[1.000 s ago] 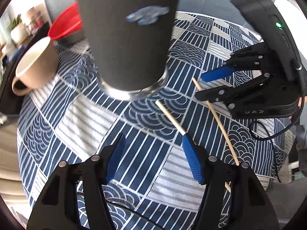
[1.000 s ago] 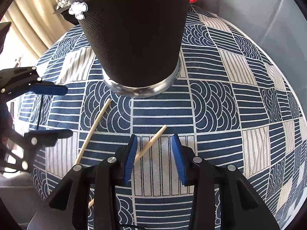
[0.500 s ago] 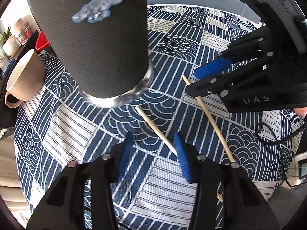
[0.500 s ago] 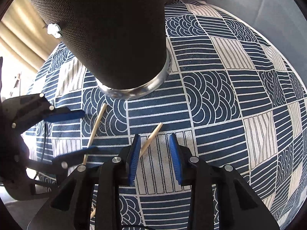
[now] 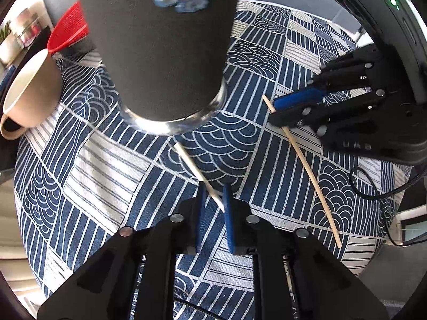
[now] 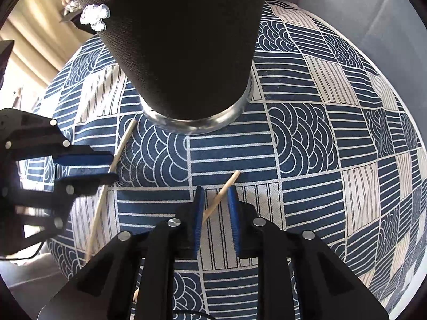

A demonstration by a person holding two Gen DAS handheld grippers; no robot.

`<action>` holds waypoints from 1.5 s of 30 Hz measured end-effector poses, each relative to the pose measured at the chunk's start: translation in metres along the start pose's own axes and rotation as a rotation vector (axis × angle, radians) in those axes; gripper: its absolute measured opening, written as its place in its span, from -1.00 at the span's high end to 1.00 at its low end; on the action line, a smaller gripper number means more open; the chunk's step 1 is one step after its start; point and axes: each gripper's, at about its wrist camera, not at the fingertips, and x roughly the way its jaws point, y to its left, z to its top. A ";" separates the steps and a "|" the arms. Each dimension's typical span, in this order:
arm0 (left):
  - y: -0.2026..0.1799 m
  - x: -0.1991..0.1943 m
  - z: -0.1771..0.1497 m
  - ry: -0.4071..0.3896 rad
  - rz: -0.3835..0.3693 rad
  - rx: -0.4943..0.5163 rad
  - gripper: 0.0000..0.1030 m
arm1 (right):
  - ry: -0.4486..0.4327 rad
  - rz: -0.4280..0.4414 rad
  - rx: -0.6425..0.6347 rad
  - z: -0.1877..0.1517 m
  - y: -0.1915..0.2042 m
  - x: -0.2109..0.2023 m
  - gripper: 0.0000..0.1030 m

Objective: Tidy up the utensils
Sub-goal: 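Close the right tool on one wooden chopstick, then lift the chopstick with the right tool and carry it over the holder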

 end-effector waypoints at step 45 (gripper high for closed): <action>0.012 -0.044 -0.031 -0.041 0.079 -0.092 0.91 | -0.358 0.287 -0.047 -0.047 -0.021 -0.055 0.90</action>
